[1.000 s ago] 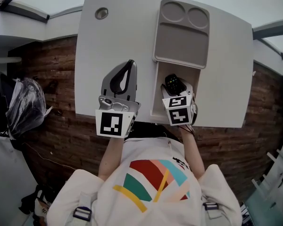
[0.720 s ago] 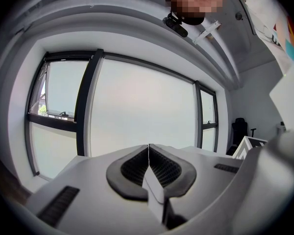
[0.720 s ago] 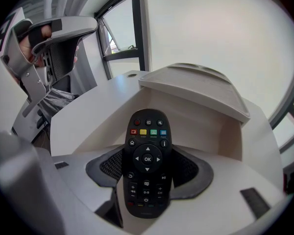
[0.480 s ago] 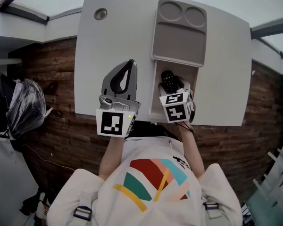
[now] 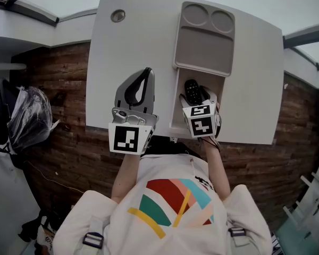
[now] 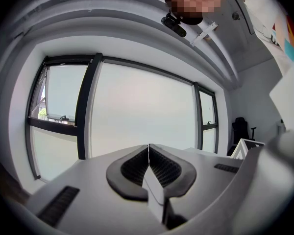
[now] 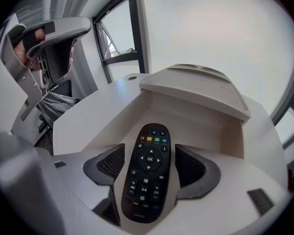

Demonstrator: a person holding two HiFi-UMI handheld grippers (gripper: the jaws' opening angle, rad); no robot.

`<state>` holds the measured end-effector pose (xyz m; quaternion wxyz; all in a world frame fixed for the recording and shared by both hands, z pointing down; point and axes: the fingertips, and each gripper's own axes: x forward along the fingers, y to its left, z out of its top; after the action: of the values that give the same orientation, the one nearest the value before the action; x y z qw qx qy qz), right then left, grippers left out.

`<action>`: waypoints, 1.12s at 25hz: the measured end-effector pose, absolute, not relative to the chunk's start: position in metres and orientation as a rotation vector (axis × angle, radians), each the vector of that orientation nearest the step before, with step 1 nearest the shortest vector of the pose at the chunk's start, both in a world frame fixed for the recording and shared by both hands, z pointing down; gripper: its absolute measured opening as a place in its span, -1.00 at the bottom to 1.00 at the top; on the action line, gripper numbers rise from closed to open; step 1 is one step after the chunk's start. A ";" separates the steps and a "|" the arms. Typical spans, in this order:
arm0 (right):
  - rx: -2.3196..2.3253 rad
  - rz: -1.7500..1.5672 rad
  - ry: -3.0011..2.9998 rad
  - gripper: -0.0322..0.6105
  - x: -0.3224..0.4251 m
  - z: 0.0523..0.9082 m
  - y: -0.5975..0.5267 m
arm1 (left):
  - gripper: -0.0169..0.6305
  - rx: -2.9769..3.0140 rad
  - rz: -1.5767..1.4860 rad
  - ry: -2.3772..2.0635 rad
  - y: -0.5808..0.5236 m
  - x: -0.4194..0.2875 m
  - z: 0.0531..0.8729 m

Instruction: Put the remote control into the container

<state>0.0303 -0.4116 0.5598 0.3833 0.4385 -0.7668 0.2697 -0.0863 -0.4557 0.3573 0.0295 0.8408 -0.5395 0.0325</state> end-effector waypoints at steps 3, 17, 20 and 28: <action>1.146 0.694 -1.983 0.05 0.030 0.549 -0.413 | -0.92 2.597 0.093 -1.675 -0.451 -0.089 0.352; 1.566 0.564 -2.390 -0.24 0.067 0.368 -0.437 | -0.92 2.732 -0.049 -1.686 -0.431 -0.073 0.290; 1.707 0.405 -2.462 -0.72 0.083 0.315 -0.433 | -0.92 2.785 -0.105 -1.683 -0.425 -0.061 0.270; 1.826 -0.041 -2.684 -0.89 0.093 0.198 -0.379 | -0.92 2.869 -0.233 -1.734 -0.392 -0.052 0.207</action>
<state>0.0934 -0.3792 0.1984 -0.0523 0.5616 -0.8257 -0.0126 -0.0520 -0.3915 0.2067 -0.1093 0.8486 -0.5130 -0.0690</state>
